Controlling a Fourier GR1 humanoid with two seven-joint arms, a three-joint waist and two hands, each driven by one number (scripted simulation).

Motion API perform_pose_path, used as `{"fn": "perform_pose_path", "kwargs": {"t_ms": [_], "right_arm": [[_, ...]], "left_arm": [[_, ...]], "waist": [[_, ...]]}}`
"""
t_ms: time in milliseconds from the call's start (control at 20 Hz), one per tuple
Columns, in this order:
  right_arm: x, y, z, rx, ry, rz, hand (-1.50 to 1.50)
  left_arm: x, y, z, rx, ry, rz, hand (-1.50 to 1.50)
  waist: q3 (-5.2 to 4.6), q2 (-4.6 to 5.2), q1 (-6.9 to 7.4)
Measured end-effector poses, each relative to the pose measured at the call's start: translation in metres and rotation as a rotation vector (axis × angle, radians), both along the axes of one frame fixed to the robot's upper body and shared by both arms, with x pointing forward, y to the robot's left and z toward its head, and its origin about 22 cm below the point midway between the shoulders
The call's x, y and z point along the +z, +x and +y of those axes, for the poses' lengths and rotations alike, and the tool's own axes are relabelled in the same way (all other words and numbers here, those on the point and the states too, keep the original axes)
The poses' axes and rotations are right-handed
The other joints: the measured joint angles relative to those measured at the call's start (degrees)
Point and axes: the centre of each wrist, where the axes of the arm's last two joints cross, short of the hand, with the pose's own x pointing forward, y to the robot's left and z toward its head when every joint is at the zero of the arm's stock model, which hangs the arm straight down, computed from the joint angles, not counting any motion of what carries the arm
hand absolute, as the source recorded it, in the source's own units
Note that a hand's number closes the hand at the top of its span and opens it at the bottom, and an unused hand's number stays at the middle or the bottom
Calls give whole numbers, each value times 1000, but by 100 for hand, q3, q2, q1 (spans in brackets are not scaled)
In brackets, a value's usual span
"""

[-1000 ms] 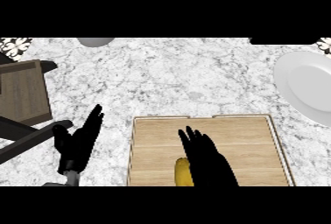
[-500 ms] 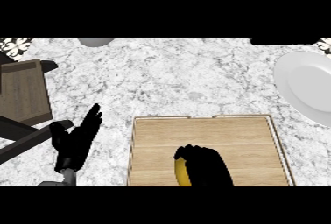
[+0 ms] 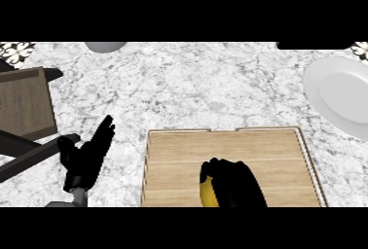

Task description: Pick the lemon from the tray and place it in the plate

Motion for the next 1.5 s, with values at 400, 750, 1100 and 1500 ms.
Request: {"fn": "perform_pose_path", "kwargs": {"t_ms": [400,750,1100,1500], "right_arm": [[20,-47,-81,196,177,-181,150],[46,-57,-135,124,360,-374,150],[44,-40,-191,-90,548,-436,150],[26,4,-286,-237,683,-525,150]], "left_arm": [[-1,-10,15,42,2,10,0],[-1,-14,21,57,-4,0,0],[0,-10,15,33,-1,-12,0],[2,-3,-1,5,1,-10,0]], "waist": [[27,-34,-243],[32,-18,-303],[20,15,-191],[12,38,4]]}}
